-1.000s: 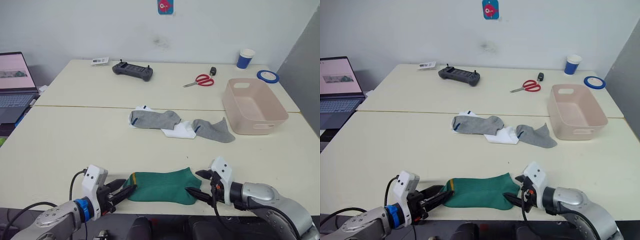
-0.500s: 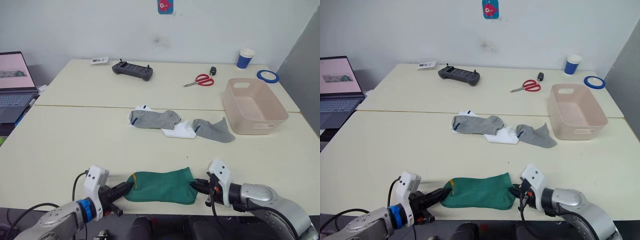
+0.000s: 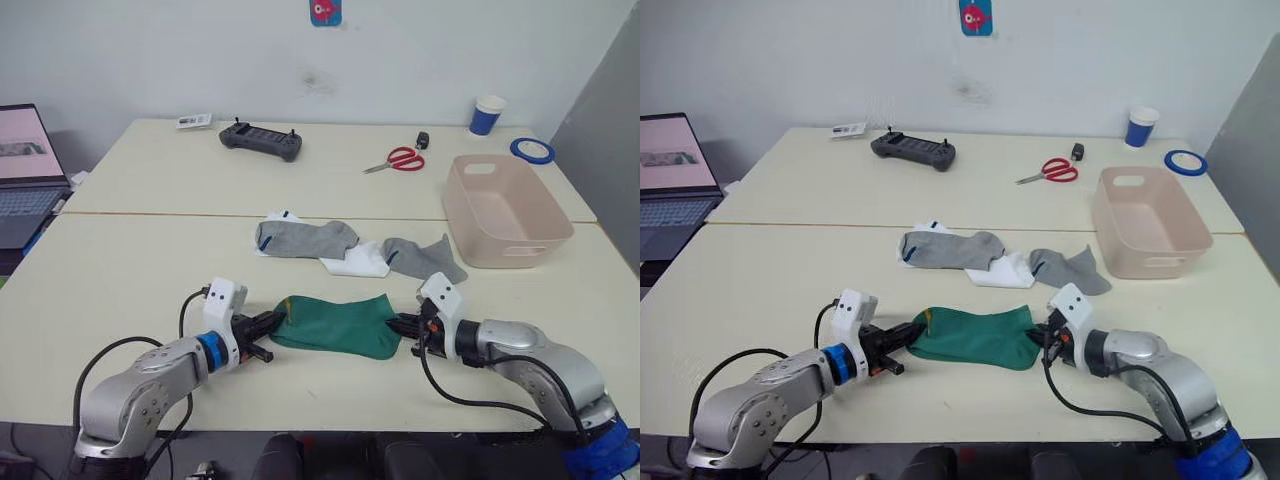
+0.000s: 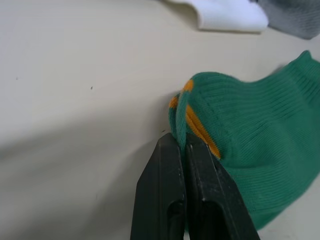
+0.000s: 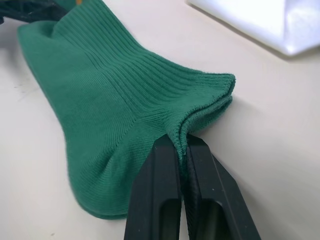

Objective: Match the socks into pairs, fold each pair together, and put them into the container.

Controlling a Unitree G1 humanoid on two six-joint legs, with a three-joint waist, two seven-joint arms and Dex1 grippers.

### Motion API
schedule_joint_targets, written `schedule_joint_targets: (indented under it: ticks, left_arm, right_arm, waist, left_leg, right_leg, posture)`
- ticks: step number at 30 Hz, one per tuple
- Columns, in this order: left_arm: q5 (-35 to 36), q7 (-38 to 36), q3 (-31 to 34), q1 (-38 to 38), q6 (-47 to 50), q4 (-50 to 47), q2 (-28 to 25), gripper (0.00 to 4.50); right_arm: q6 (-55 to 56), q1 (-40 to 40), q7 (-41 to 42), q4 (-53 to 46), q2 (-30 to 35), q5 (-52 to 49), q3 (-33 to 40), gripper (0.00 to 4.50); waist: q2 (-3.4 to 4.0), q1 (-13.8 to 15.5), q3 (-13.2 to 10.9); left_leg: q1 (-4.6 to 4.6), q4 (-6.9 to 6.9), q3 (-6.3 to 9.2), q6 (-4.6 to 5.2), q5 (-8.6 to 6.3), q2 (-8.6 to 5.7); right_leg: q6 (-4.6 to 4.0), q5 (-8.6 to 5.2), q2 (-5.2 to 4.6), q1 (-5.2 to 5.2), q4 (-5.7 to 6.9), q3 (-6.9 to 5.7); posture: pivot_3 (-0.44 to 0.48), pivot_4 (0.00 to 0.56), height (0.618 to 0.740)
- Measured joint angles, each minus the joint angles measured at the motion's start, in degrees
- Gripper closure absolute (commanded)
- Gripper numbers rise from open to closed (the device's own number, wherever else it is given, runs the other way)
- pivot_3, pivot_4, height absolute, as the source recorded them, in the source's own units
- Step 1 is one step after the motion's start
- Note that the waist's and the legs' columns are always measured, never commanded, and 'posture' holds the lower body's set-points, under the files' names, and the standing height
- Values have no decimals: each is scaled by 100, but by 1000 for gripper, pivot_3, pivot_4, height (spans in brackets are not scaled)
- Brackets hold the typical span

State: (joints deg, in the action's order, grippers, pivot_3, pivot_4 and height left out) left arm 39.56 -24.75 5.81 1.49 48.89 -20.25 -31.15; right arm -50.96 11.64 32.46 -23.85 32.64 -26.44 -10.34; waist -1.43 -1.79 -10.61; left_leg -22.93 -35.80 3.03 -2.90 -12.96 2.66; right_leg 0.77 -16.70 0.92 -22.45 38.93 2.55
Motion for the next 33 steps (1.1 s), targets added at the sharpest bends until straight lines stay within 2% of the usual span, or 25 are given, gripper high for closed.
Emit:
schedule_joint_targets:
  ticks: [4, 8, 13, 16, 20, 21, 22, 23, 25, 29, 33]
  left_arm:
    - [-62, -8, -8, -25, -65, 8, 97, 4500]
    - [-49, -99, 64, -197, -80, -130, 96, 3566]
    - [-54, -274, 270, -732, -221, -582, -51, 1978]
    - [-9, -559, 712, -940, -338, -652, -384, 1978]
    - [245, -995, 1354, -723, -510, -648, -698, 1978]
    - [328, -1192, 1369, -592, -542, -647, -818, 2153]
    - [369, -1326, 1368, -477, -566, -659, -881, 2373]
    - [425, -1472, 1327, -321, -557, -659, -972, 2557]
    - [431, -1652, 933, 201, -468, -641, -1110, 3218]
    - [-52, -1988, -176, 969, -628, -384, -1115, 4487]
    - [-747, -2092, -1012, 1231, -859, 381, -925, 4500]
  right_arm:
    - [-63, 7, -78, 17, -32, 73, -3, 3319]
    - [-74, -16, -156, -20, -113, 79, 28, 1946]
    - [-93, -169, -192, -298, -53, -18, 427, 199]
    - [-58, -256, -97, -579, 38, -197, 817, 199]
    - [55, -236, 19, -879, 40, -421, 1099, 199]
    - [91, -161, 24, -900, 8, -421, 1069, 168]
    - [137, -96, 30, -913, -14, -419, 1015, 359]
    - [191, -1, 41, -913, -39, -392, 902, 580]
    - [278, 307, 17, -795, -275, -227, 481, 1154]
    - [498, 721, -6, -398, -683, 241, -543, 2639]
    - [654, 764, 7, 110, -818, 697, -1168, 4071]
  waist:
    - [1, 4, 0]
    - [1, -4, 0]
    - [1, -3, 0]
    - [2, -1, -2]
    - [5, -1, -4]
    - [5, -1, -4]
    - [5, -2, -4]
    - [5, -2, -4]
    - [5, -1, -4]
    - [6, -5, -4]
    - [6, -3, -4]
  left_leg:
    - [2, -1, 0, 0, 0, -1]
    - [4, -2, -2, 0, 0, -1]
    - [2, 0, -2, 0, 0, 0]
    - [2, 1, 8, 0, 0, 4]
    - [3, -1, 9, 0, 0, 1]
    - [2, -3, 5, -1, 0, 0]
    - [2, -3, 1, -1, 0, -4]
    - [3, -2, -5, -1, 0, -4]
    - [2, -5, -4, -1, 0, -5]
    - [2, -1, -5, -1, 0, -5]
    - [-8, 0, -4, 0, 0, -1]
  right_leg:
    - [0, 0, -2, 4, 0, 0]
    - [2, 1, -3, 5, 2, 2]
    - [0, 0, -3, 2, 2, 6]
    - [-6, -4, -2, 1, 4, 6]
    - [-33, -19, -4, 4, 5, 1]
    - [-31, -18, -5, 4, 5, -1]
    - [-30, -17, -7, 4, 4, -2]
    - [-25, -15, -8, 4, 3, -1]
    - [5, 3, -7, 4, 3, -2]
    - [4, 2, -4, 2, 1, -1]
    - [2, -1, 0, -10, 2, -1]
  posture:
    - [0, 150, 740]
    - [0, 150, 740]
    - [0, 150, 740]
    - [0, 150, 740]
    - [0, 150, 740]
    - [0, 150, 740]
    - [0, 150, 740]
    - [0, 150, 740]
    - [0, 150, 740]
    - [0, 150, 740]
    - [0, 150, 740]
